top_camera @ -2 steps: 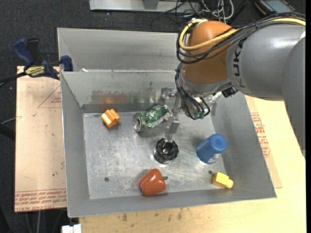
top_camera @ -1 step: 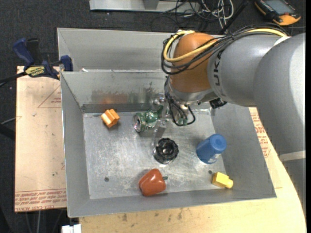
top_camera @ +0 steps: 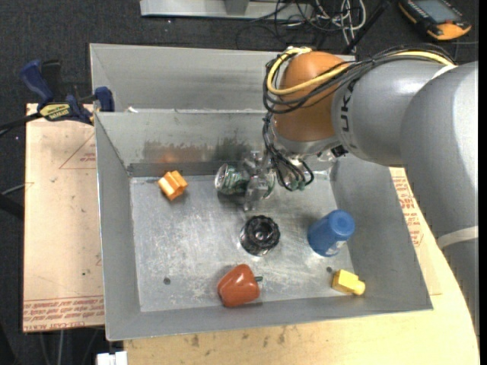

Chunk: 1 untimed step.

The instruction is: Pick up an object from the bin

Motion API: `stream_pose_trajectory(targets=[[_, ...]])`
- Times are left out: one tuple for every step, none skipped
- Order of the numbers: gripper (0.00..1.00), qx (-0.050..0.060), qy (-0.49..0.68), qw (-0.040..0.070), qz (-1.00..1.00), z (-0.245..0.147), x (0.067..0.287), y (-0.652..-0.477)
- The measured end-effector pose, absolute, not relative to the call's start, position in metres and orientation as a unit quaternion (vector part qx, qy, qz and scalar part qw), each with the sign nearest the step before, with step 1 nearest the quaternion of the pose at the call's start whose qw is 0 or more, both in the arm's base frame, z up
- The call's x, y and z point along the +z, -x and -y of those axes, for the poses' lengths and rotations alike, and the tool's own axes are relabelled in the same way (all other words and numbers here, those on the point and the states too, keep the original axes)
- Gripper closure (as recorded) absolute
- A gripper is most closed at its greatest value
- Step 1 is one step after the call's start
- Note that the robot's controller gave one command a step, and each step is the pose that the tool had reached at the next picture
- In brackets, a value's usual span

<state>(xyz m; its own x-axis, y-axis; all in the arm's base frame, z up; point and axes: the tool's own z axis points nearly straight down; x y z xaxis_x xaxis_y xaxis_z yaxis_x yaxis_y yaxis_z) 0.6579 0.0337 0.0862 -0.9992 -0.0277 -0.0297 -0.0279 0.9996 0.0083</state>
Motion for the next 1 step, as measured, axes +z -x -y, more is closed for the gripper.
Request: stream_pose_trajectory(targets=[[1.00,0.004,0.013,0.015,-1.000,-0.0337,0.0862,-0.6579]])
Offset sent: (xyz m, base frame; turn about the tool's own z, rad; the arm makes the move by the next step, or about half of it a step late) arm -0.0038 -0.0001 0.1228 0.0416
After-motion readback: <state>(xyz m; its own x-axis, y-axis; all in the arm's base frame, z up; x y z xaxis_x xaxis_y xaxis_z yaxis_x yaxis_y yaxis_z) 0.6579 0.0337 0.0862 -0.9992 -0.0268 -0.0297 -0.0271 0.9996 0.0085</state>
